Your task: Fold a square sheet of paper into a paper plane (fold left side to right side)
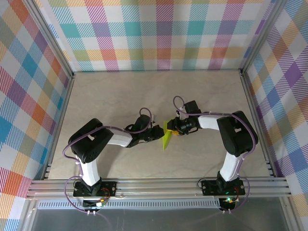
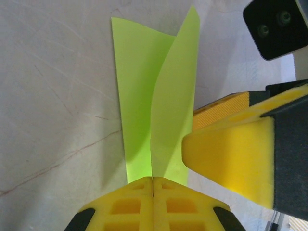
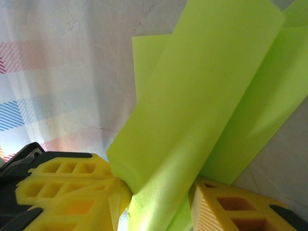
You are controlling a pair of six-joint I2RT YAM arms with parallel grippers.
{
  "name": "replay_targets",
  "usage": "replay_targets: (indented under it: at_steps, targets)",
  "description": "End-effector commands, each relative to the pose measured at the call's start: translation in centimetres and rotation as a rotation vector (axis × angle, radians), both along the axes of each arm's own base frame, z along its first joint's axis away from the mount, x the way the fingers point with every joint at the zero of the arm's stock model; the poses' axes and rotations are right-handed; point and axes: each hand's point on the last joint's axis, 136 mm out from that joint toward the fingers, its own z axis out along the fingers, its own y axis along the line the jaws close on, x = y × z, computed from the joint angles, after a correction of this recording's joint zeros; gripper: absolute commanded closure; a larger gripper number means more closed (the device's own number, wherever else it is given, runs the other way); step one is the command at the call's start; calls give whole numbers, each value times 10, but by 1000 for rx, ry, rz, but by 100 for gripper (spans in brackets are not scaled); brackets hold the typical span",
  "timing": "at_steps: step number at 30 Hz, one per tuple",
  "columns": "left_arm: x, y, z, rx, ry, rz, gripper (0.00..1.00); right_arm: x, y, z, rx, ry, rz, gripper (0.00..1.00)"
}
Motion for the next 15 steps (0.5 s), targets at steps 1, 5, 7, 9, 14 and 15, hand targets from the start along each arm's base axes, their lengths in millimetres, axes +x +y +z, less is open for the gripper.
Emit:
replay_targets:
  at_steps: [1, 5, 7, 9, 14, 15]
  targets:
    - [9, 0, -3, 17, -15, -1, 100, -14, -12, -28, -103, 59, 8, 57]
    - [9, 0, -6, 21, -8, -5, 100, -14, -11, -28, -102, 61, 9, 57]
    - [9, 0, -7, 19, -4, -7, 100, -14, -11, -28, -101, 60, 12, 57]
    - [8, -1, -8, 17, -3, -9, 100, -13, -10, -28, -101, 60, 13, 57]
    - [5, -2, -6, -5, 0, -14, 100, -13, -11, -28, -102, 62, 12, 57]
    - [5, -2, -4, -11, -2, -13, 100, -12, -10, -28, -101, 59, 12, 57]
